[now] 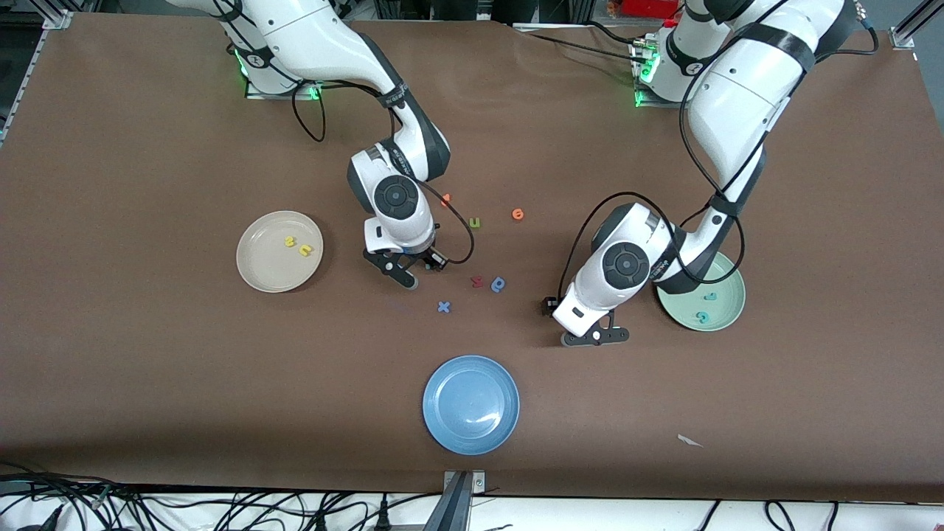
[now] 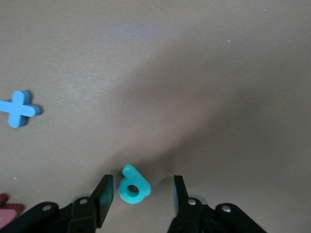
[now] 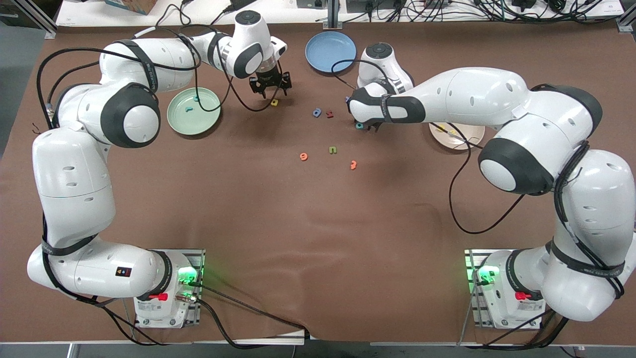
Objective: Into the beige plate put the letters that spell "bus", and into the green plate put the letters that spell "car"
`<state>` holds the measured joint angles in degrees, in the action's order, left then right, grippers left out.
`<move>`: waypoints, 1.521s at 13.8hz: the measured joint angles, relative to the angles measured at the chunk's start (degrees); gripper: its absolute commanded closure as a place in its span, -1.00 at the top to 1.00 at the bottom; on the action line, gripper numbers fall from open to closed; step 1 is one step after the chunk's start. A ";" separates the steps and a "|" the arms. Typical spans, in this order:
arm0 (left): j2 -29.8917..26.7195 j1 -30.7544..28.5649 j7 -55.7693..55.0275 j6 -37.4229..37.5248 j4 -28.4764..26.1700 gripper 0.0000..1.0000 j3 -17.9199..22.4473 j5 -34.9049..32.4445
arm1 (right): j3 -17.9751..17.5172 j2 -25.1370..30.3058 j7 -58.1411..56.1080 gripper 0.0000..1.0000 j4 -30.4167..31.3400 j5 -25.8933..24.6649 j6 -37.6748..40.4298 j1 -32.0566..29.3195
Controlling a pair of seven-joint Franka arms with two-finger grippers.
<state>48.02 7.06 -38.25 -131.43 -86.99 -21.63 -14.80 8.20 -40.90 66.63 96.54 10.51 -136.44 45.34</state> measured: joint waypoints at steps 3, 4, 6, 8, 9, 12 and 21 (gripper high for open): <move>0.45 0.12 -0.10 -0.03 0.00 0.31 0.30 -0.24 | -0.90 -0.17 0.02 0.17 0.00 0.47 -1.29 0.22; 0.58 0.19 -0.16 -0.02 -0.02 0.26 0.37 -0.83 | -0.92 -0.18 0.03 0.17 0.00 0.51 -1.34 0.30; 0.89 0.61 -0.93 -0.02 -0.08 0.12 0.54 -1.33 | -0.91 -0.47 0.03 0.17 0.01 0.53 -1.34 0.31; 1.17 0.87 -1.35 0.02 -0.10 -0.05 0.63 -2.16 | -0.91 -0.88 0.03 0.16 0.01 0.54 -1.36 0.31; 1.16 0.88 -1.81 0.11 -0.10 -0.12 0.62 -2.88 | -0.91 -1.00 0.03 -0.21 0.01 0.55 -1.37 0.31; 1.09 1.01 -2.04 0.30 -0.09 -0.30 0.61 -3.47 | -0.91 -0.94 0.05 -0.80 -0.06 0.55 -1.43 0.31; 0.92 1.11 -2.05 0.89 -0.06 -0.55 0.68 -4.07 | 4.31 3.23 -11.17 -0.75 -1.57 0.43 9.15 0.35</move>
<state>48.94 8.17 -40.30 -130.53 -87.05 -20.96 -18.87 12.50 -37.67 55.46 94.97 10.94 -127.29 45.69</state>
